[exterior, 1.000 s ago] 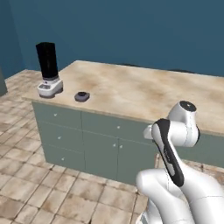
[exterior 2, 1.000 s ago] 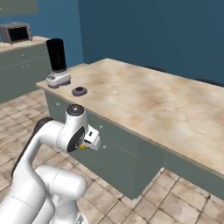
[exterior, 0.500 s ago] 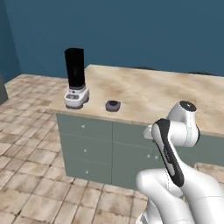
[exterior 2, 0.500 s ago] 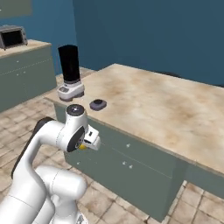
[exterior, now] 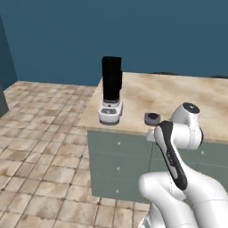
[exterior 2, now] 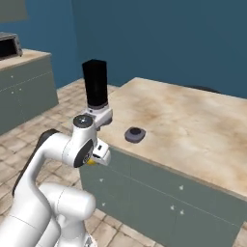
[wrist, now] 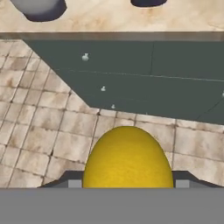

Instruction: Grab the lemon and lime from the fridge, place them in the blender, close the lid, and turn on the blender to create a marinade.

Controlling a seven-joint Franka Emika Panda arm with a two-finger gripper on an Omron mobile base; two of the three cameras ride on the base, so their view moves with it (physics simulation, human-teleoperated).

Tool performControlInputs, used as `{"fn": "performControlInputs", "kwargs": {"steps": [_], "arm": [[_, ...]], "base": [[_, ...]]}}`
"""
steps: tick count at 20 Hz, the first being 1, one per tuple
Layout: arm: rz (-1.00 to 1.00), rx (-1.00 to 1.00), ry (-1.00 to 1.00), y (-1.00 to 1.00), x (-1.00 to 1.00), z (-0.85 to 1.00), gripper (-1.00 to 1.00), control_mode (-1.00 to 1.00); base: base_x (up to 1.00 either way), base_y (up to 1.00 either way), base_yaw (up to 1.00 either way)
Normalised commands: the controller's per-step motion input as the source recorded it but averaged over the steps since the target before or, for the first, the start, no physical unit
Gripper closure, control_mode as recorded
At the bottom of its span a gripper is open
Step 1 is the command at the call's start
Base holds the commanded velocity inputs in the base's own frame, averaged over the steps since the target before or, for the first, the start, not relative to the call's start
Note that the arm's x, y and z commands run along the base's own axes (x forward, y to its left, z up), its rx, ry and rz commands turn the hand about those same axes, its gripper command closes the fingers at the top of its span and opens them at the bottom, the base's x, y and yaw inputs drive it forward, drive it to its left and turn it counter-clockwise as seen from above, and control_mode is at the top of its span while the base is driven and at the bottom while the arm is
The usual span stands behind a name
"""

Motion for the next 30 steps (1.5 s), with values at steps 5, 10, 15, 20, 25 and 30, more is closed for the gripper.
{"fn": "performControlInputs", "kwargs": {"steps": [5,10,15,20,25,30], "arm": [[0.0,0.0,0.0,0.0,0.0,0.0,1.0,1.0],[0.0,0.0,0.0,0.0,0.0,0.0,1.0,1.0],[0.0,0.0,0.0,0.0,0.0,0.0,1.0,1.0],[0.0,0.0,0.0,0.0,0.0,0.0,1.0,1.0],[0.0,0.0,0.0,0.0,0.0,0.0,1.0,1.0],[-0.05,0.0,-0.01,-0.04,0.0,0.26,1.0,-1.0]], "base": [[0.82,0.98,-0.17],[0.59,0.33,-0.06],[0.4,-0.03,-0.01],[0.3,-0.01,-0.01],[0.11,0.0,0.0],[0.06,0.0,-0.01]]}}
